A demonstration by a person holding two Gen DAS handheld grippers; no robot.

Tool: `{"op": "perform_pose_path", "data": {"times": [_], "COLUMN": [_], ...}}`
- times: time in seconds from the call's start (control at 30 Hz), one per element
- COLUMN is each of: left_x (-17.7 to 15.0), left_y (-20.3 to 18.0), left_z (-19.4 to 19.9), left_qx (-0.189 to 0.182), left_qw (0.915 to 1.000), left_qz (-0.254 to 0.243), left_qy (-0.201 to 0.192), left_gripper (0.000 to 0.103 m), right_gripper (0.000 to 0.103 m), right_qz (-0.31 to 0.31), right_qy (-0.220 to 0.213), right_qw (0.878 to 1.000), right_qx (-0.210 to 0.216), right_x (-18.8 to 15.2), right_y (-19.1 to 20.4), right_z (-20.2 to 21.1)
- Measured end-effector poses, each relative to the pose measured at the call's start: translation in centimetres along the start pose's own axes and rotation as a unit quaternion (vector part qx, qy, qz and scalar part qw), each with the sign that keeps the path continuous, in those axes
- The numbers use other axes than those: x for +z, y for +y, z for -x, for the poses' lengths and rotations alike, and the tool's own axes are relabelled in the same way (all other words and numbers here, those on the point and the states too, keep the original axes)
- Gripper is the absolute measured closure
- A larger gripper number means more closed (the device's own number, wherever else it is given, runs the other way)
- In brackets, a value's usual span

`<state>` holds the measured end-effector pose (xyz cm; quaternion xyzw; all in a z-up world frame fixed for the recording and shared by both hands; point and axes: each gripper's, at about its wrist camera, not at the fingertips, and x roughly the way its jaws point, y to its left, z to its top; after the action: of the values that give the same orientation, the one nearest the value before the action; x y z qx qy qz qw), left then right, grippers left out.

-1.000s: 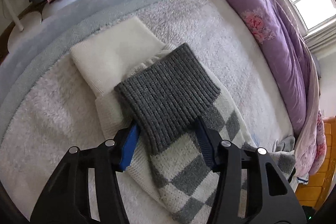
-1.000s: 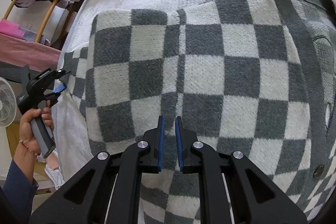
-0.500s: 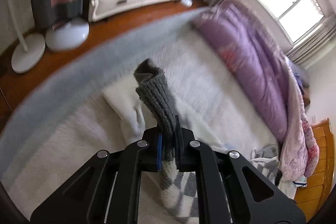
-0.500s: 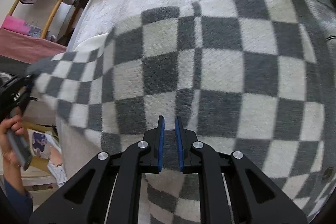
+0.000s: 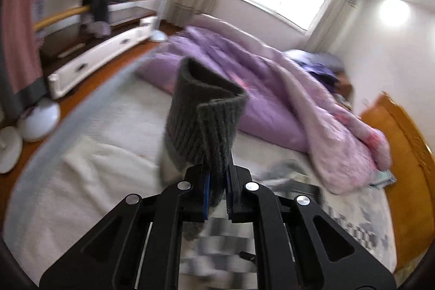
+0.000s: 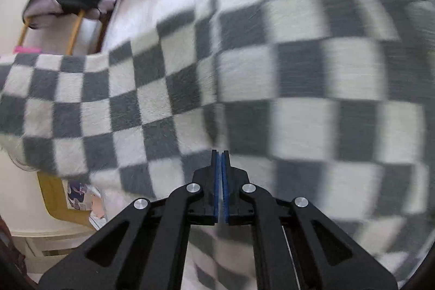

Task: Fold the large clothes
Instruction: 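Carry the cuff across the cardigan body with the left tool while the right tool grasps the other cuff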

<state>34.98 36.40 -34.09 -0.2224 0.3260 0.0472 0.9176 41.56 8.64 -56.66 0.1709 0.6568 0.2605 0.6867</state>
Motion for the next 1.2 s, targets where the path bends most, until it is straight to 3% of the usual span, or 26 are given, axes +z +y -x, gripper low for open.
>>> {"op": "perform_pose_path", "data": {"times": [0.23,0.37,0.5,0.67,0.8,1.1,1.17,1.2], "left_x": [-6.9,-12.2,-18.4,-25.2,-29.0,-32.3,-33.2,-33.8], "left_y": [-15.9,-23.7,-30.0,-33.0,-34.3,-37.9,-38.6,-38.9], "left_z": [-9.0,-15.1,-20.7,-24.2,-24.9,-27.5,-28.3,-28.8], "left_qx": [-0.041,-0.054,-0.043,-0.023,-0.006,0.007,0.009,0.013], "left_qw": [0.996,0.9893,0.9786,0.9617,0.9491,0.9337,0.9287,0.9254], "left_qz": [-0.031,-0.05,-0.101,-0.138,-0.177,-0.221,-0.231,-0.238], "left_qy": [0.074,0.126,0.174,0.236,0.261,0.282,0.29,0.295], "left_gripper": [0.094,0.094,0.094,0.094,0.094,0.094,0.094,0.094], "right_gripper": [0.1,0.097,0.097,0.097,0.097,0.097,0.092,0.084], "right_qz": [-0.04,-0.081,-0.129,-0.192,-0.25,-0.369,-0.398,-0.415], "right_qy": [-0.075,-0.11,-0.137,-0.168,-0.196,-0.262,-0.277,-0.285], "right_qw": [0.994,0.983,0.966,0.941,0.92,0.87,0.855,0.845], "right_qx": [-0.067,-0.122,-0.179,-0.223,-0.228,-0.194,-0.184,-0.182], "right_x": [-3.6,-5.1,-7.4,-9.9,-11.2,-12.9,-13.4,-13.6], "right_y": [-12.5,-21.2,-29.0,-37.2,-42.8,-51.7,-53.9,-54.9], "right_z": [13.5,20.9,26.9,32.2,35.4,40.1,40.8,41.2]}}
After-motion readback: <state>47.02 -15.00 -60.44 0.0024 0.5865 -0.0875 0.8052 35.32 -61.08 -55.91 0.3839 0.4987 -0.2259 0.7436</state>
